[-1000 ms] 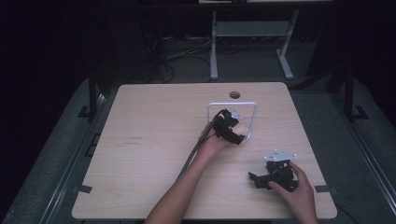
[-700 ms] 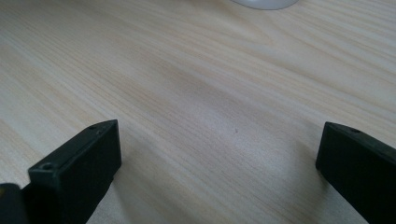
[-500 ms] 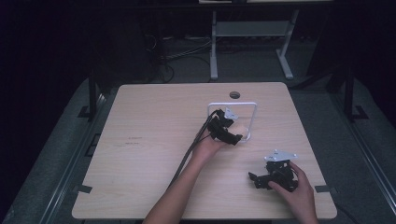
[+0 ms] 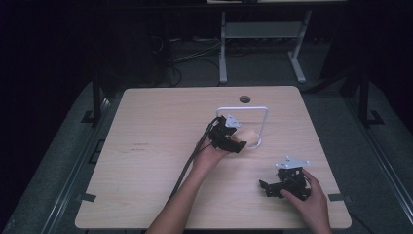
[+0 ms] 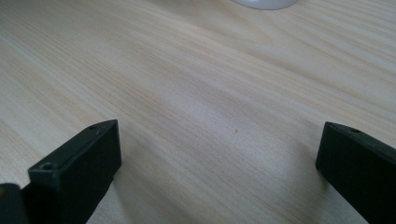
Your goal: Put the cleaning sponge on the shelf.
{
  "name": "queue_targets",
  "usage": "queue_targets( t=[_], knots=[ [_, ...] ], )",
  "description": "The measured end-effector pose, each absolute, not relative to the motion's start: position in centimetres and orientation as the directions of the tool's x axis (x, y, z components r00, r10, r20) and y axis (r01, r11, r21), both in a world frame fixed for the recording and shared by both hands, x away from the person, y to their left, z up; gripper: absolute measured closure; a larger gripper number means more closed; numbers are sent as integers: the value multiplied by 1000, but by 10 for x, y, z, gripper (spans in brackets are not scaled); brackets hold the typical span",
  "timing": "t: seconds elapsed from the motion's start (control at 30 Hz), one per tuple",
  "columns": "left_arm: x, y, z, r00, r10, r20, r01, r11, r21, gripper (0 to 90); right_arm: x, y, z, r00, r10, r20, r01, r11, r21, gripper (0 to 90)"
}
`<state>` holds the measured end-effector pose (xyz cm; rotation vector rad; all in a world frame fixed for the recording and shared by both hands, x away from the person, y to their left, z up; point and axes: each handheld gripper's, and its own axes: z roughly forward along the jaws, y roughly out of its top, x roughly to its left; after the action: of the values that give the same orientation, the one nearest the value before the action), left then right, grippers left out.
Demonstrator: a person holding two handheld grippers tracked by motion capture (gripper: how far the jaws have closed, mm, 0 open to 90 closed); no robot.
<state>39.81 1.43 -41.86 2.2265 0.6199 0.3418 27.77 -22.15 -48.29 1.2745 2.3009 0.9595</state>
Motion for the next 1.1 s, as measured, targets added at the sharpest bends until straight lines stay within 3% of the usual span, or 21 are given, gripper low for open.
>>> queue_targets(
  t=[0.1, 0.2, 0.47, 0.77, 1.1],
  knots=[
    [394, 21, -416, 844, 535, 44, 319, -566, 761, 354, 278, -221, -483, -540, 841, 28, 612, 369, 700, 0],
    [390, 27, -414, 850, 526, 38, 312, -560, 768, 458, 278, -222, -483, -540, 841, 25, 611, 371, 699, 0],
    [379, 27, -415, 878, 472, -76, 351, -528, 773, 883, 278, -222, -483, -540, 841, 26, 611, 371, 699, 0],
    [374, 2, -431, 903, 419, -94, 341, -568, 749, 898, 278, -221, -483, -538, 843, 27, 612, 369, 699, 0],
    [375, -11, -448, 897, 433, -95, 360, -589, 723, 898, 278, -221, -483, -538, 843, 29, 613, 367, 700, 0]
  ],
)
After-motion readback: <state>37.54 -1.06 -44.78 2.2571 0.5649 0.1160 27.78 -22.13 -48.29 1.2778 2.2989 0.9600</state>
